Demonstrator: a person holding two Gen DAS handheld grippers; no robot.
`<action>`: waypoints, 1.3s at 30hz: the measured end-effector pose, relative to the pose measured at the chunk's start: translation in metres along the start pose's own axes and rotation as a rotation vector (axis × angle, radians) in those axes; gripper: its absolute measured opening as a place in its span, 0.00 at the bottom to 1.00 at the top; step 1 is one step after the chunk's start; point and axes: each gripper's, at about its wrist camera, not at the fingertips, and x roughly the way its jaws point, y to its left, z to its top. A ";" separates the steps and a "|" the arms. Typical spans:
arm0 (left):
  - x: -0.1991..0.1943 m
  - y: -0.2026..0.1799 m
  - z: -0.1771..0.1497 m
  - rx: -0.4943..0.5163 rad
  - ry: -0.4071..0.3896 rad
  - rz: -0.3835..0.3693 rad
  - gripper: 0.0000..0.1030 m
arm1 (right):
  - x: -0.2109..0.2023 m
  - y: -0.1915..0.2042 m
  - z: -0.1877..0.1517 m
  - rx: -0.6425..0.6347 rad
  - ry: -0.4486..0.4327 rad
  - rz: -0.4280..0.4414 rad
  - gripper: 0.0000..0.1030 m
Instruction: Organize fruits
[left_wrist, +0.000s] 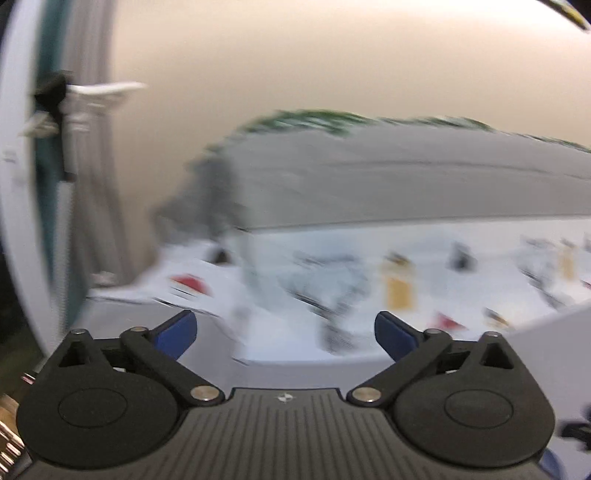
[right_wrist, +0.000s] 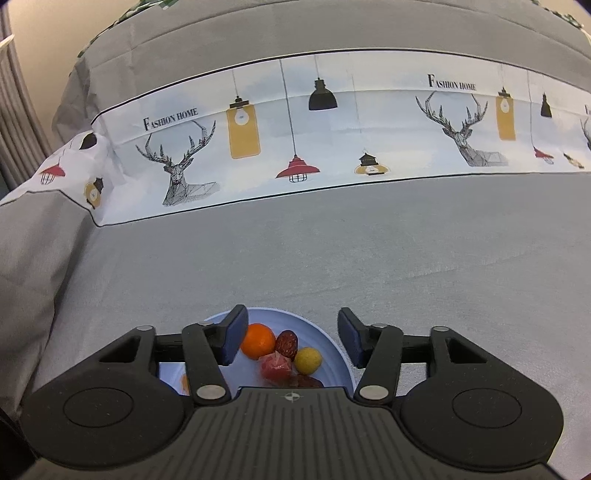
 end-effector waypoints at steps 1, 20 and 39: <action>-0.009 -0.012 -0.006 0.011 0.011 -0.039 1.00 | -0.002 0.001 0.000 -0.007 -0.004 -0.004 0.71; -0.011 -0.095 -0.112 0.021 0.482 -0.310 1.00 | -0.048 -0.017 -0.055 -0.030 0.074 -0.149 0.99; 0.007 -0.104 -0.129 0.066 0.530 -0.363 1.00 | -0.026 -0.014 -0.058 -0.089 0.130 -0.151 0.99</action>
